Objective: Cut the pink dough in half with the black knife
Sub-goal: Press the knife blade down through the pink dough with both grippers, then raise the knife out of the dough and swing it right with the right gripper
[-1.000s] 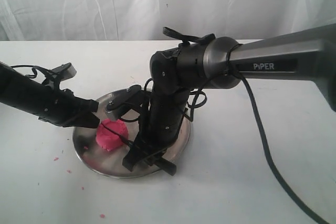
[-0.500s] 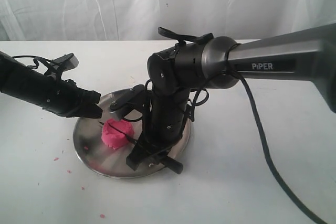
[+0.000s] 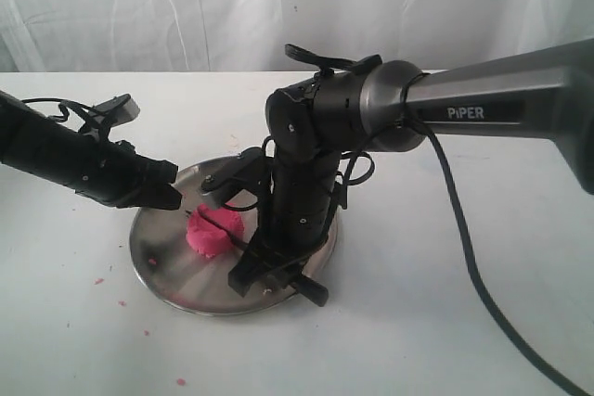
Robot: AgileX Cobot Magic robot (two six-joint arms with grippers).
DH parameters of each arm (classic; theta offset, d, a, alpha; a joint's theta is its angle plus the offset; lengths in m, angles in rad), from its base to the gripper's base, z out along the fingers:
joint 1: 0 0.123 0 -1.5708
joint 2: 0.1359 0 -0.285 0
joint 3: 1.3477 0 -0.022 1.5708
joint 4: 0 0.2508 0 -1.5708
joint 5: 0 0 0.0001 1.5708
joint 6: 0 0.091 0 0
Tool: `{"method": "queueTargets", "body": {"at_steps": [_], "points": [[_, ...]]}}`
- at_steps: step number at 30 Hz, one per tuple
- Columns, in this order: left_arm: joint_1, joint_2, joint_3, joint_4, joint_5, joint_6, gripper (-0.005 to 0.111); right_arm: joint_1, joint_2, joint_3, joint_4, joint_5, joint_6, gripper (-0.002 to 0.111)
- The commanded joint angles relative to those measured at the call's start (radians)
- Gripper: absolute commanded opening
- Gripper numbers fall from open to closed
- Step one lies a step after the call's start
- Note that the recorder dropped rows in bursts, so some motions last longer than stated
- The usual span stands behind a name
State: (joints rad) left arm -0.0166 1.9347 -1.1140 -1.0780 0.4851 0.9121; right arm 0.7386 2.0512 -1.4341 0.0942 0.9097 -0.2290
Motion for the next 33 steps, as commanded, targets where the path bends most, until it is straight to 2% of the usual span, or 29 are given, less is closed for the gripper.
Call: {"method": "queueTargets", "body": {"at_steps": [1,5,13,20,33], "points": [[-0.006,-0.003,-0.006,-0.005,0.02,0.002,0.0,-0.006,0.005,-0.009,0.012,0.078,-0.02,0.0],[-0.006,-0.003,-0.006,-0.005,0.02,0.002,0.0,-0.006,0.005,-0.035,0.014,0.142,-0.029,0.0],[-0.006,-0.003,-0.006,-0.005,0.024,0.002,0.0,-0.006,0.005,-0.043,0.058,0.139,-0.055,0.0],[-0.006,-0.003,-0.006,-0.005,0.03,0.002,0.0,-0.012,0.005,-0.043,-0.035,0.128,-0.011,0.0],[-0.006,-0.003,-0.006,-0.005,0.034,0.0,0.0,-0.092,0.005,-0.045,-0.046,0.061,0.023,0.0]]}}
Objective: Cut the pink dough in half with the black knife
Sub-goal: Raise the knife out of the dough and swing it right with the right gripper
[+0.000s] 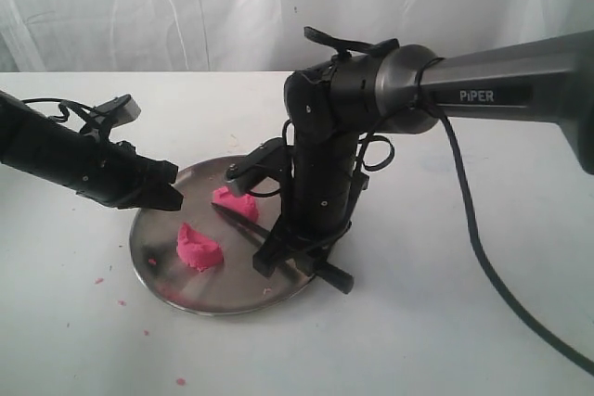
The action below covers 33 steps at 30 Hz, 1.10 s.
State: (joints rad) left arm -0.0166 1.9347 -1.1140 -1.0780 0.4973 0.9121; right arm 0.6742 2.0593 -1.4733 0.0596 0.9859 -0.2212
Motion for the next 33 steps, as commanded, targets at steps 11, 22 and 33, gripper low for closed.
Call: {"method": "queueTargets", "body": {"at_steps": [11,22,33], "points": [[-0.002,-0.063,-0.006,-0.009,-0.014,0.0,0.0,-0.031,-0.034,-0.006,0.189,-0.012,-0.097,0.0],[0.067,-0.183,-0.006,-0.013,0.018,0.0,0.0,-0.079,-0.209,0.055,0.281,-0.172,-0.082,0.0],[0.067,-0.194,-0.004,-0.013,0.031,0.0,0.0,-0.263,-0.122,0.133,0.744,-0.198,-0.202,0.0]]}}
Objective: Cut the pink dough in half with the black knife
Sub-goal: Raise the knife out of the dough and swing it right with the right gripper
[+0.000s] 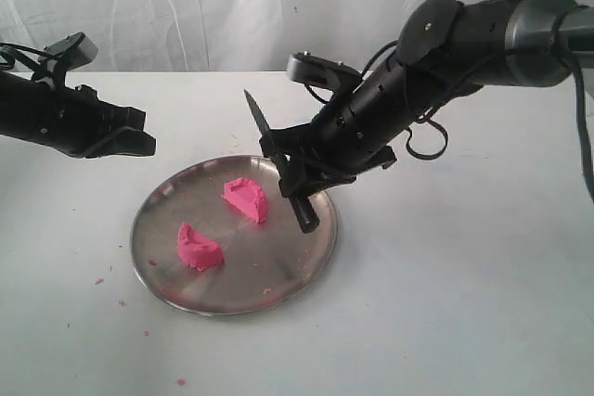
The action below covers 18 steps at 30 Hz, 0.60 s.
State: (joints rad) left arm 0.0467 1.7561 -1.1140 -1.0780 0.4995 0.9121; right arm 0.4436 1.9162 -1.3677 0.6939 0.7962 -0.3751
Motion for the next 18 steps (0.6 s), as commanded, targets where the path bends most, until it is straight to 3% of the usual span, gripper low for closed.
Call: {"method": "queueTargets", "body": {"at_steps": [1,18], "points": [[0.004,-0.018,-0.004,-0.013,0.029,0.0,0.0,-0.035,0.028,0.036,0.141,-0.008,-0.067,0.0],[0.004,-0.027,-0.004,-0.013,0.028,-0.019,0.0,-0.051,0.138,0.117,0.282,-0.061,-0.123,0.0]]}}
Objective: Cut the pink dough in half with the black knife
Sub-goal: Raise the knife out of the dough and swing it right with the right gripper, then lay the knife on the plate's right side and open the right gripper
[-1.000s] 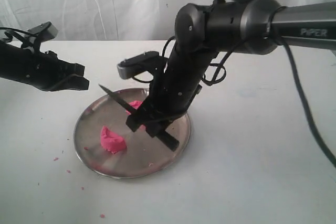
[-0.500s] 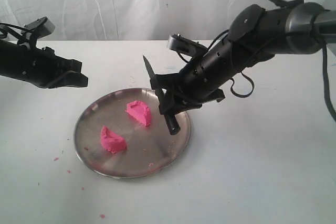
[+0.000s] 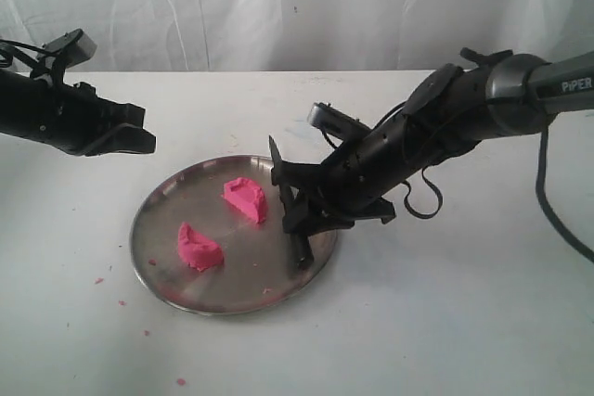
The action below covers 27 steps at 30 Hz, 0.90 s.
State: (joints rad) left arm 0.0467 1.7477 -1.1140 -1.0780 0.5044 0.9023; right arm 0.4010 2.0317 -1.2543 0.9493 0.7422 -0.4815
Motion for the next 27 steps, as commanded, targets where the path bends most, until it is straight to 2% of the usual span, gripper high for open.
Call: {"method": "queueTargets", "body": {"at_steps": [1,4,6,8,10,12,14,18,21,22,25,27], "points": [[0.004,-0.024,-0.004,-0.013,0.023,-0.009,0.0,-0.008,0.024,0.004,0.026,-0.009,-0.016,0.0],[0.004,-0.055,-0.004,-0.013,0.014,-0.009,0.0,-0.008,0.036,0.004,0.05,-0.014,-0.029,0.001],[0.004,-0.077,-0.004,-0.013,0.012,-0.009,0.0,-0.008,0.046,0.004,0.05,-0.014,-0.029,0.006],[0.004,-0.095,-0.004,-0.013,0.018,-0.009,0.0,-0.008,0.054,0.004,0.05,-0.012,-0.029,0.014],[0.004,-0.12,-0.004,-0.013,0.027,-0.009,0.0,-0.008,0.053,0.004,0.05,-0.022,-0.029,0.031],[0.004,-0.156,-0.002,-0.005,0.029,-0.012,0.0,-0.012,0.046,0.004,0.048,-0.036,-0.038,0.042],[0.004,-0.196,-0.002,0.014,0.022,-0.012,0.0,-0.012,0.022,0.004,0.045,-0.048,-0.063,0.046],[0.004,-0.245,0.003,0.021,0.0,-0.012,0.0,-0.012,-0.036,0.008,0.045,-0.078,-0.103,0.046],[0.004,-0.348,0.106,0.019,-0.121,-0.01,0.0,-0.012,-0.159,0.057,0.045,-0.173,-0.16,0.046],[0.004,-0.392,0.147,0.012,-0.151,-0.005,0.0,-0.012,-0.215,0.086,0.048,-0.213,-0.185,0.043],[0.004,-0.521,0.253,-0.07,-0.183,0.089,0.0,-0.012,-0.386,0.178,0.106,-0.311,-0.268,0.023],[0.004,-0.646,0.315,-0.15,-0.189,0.179,0.0,-0.012,-0.544,0.256,0.127,-0.417,-0.313,0.0]]}}
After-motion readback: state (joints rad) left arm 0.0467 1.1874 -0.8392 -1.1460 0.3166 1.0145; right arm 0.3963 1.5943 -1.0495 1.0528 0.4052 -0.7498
